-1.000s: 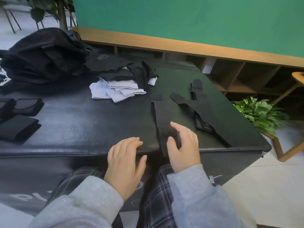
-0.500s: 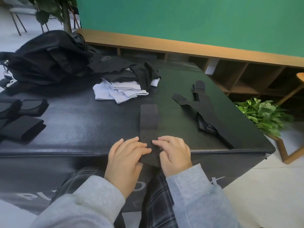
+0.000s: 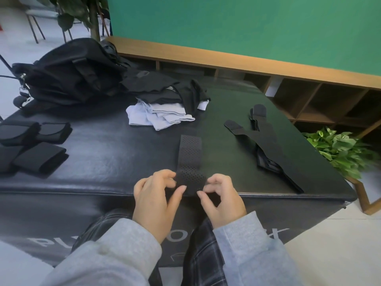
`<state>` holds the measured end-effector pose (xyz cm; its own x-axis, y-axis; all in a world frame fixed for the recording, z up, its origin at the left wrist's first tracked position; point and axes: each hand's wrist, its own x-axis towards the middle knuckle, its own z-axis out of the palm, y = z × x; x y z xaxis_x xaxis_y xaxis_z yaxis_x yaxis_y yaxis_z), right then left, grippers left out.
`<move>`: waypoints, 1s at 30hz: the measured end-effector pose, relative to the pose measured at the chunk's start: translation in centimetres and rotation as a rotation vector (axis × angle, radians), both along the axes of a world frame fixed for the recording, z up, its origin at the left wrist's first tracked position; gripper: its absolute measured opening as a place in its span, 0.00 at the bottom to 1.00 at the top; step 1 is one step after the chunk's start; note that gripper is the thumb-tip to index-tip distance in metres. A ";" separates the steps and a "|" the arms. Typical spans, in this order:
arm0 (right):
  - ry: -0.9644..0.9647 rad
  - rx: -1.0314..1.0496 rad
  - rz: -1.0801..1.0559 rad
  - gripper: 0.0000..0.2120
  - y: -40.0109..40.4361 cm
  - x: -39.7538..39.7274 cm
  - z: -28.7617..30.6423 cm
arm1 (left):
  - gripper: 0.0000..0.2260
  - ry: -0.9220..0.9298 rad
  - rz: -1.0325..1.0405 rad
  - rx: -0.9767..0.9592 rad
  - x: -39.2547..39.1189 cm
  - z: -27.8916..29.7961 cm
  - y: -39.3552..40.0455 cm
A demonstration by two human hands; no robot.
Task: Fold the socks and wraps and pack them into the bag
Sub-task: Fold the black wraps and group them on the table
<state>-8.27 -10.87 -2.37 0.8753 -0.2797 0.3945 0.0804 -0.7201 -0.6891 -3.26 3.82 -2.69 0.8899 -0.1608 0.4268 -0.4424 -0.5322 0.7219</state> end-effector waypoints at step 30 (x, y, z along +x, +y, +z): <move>-0.201 -0.204 -0.020 0.13 -0.6 1.3 -1.5 | 0.12 -0.211 -0.076 0.185 0.6 -1.1 0.0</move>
<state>-6.96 -11.48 -3.91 0.7692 -0.1932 0.6091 0.1851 -0.8449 -0.5019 -2.62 3.85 -3.76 0.7670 -0.3158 0.5585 -0.6159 -0.6063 0.5031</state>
